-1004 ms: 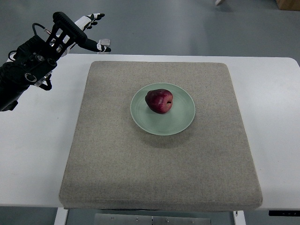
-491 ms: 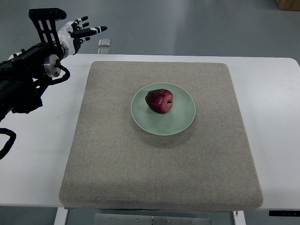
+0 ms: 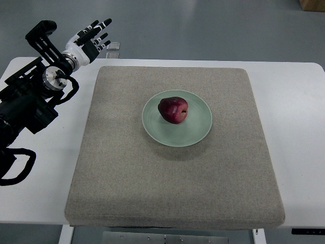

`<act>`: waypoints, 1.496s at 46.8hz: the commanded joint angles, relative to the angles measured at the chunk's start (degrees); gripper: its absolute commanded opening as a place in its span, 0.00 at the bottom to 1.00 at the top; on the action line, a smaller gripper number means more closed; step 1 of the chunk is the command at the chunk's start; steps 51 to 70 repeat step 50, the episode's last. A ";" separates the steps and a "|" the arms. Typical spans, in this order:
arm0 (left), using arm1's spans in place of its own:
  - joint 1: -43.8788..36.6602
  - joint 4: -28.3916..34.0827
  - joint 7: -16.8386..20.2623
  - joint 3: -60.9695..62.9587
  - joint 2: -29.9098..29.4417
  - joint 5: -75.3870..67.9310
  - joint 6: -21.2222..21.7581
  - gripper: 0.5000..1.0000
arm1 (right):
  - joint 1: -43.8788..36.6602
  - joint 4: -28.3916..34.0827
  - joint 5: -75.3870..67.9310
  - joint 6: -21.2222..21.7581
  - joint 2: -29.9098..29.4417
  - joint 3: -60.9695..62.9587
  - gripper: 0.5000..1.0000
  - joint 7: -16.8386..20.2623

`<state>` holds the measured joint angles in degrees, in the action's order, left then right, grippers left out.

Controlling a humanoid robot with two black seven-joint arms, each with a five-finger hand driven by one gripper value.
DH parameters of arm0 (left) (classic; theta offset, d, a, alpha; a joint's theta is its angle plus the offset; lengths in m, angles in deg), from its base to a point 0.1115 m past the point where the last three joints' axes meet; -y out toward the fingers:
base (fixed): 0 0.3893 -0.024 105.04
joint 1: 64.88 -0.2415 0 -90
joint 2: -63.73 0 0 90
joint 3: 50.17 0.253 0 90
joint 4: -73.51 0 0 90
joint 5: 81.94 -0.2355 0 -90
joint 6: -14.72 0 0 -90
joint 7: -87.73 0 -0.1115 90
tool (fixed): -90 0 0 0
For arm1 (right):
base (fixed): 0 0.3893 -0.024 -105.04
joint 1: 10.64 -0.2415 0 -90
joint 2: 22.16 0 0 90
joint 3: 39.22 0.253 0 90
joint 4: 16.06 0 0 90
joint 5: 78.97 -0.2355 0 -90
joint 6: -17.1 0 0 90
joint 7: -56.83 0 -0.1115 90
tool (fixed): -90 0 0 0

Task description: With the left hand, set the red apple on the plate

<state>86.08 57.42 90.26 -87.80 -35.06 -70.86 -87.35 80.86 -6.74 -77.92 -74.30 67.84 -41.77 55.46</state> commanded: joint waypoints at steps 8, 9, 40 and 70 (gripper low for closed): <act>-0.14 -0.08 1.34 -0.51 -0.61 -0.62 -1.38 0.99 | 0.00 0.00 0.01 0.00 0.00 0.00 0.93 -0.04; -0.06 -0.08 1.34 -0.51 -0.62 -0.71 -1.38 0.99 | 0.00 0.00 0.01 0.00 0.00 0.00 0.93 -0.04; 0.47 -0.25 1.34 0.11 -1.05 -0.80 -2.08 0.99 | 0.00 0.00 0.01 0.00 0.00 0.00 0.93 0.05; 0.47 -0.34 1.34 0.19 -1.14 -0.80 -2.17 0.99 | 0.00 0.44 -0.08 0.53 0.00 -0.09 0.93 0.14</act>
